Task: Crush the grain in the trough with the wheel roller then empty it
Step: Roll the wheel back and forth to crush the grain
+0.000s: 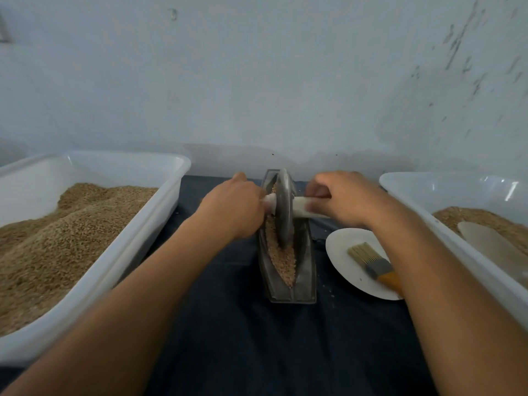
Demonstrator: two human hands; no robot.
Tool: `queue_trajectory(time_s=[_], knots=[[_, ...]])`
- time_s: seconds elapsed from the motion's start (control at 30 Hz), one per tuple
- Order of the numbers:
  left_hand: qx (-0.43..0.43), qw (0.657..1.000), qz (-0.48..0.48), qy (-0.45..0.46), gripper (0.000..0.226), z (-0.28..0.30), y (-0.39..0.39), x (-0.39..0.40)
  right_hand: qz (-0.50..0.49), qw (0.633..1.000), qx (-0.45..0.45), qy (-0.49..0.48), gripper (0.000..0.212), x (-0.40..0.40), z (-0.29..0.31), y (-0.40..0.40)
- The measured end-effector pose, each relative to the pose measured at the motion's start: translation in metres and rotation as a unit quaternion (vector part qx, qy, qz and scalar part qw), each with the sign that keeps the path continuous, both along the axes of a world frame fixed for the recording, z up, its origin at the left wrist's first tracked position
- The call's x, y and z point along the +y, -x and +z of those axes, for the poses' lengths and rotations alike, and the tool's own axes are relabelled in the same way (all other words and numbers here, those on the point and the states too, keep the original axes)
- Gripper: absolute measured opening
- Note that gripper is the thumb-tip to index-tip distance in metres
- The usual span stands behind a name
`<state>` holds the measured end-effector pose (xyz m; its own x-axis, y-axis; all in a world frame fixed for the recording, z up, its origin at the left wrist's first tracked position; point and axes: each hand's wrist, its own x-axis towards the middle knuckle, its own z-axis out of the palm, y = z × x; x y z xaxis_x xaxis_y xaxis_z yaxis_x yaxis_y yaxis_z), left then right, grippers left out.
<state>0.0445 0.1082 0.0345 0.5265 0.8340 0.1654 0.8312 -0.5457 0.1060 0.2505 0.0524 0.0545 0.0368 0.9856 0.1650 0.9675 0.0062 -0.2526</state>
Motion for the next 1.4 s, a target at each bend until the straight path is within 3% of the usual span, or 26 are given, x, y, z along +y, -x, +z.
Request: queue_trajectory(time_s=[0.23, 0.47, 0.63, 0.83, 1.03, 1.2, 1.4], knots=[[-0.036, 0.990, 0.027, -0.131, 0.016, -0.018, -0.010, 0.020, -0.028, 0.996, -0.026, -0.082, 0.029, 0.031, -0.037, -0.001], [-0.051, 0.984, 0.023, -0.170, 0.019, -0.019, -0.023, 0.031, -0.034, 0.995, -0.006, -0.097, 0.032, 0.040, -0.050, -0.007], [-0.035, 0.987, 0.019, -0.154, 0.020, -0.017, -0.019, 0.030, -0.027, 0.997, -0.023, -0.075, 0.034, 0.034, -0.041, -0.004], [0.018, 0.999, 0.037, -0.029, 0.028, -0.002, -0.006, 0.016, 0.002, 0.998, -0.061, 0.009, 0.030, 0.012, -0.006, 0.001], [0.101, 0.995, 0.014, -0.018, 0.030, 0.023, 0.003, -0.016, 0.028, 0.991, -0.099, 0.087, 0.019, -0.015, 0.021, 0.012], [0.136, 0.991, -0.018, 0.002, 0.032, 0.044, 0.013, -0.039, 0.022, 0.990, -0.067, 0.122, 0.029, -0.032, 0.036, 0.021], [0.143, 0.990, -0.015, -0.009, 0.035, 0.051, 0.014, -0.049, 0.015, 0.987, -0.089, 0.132, 0.037, -0.042, 0.046, 0.029]])
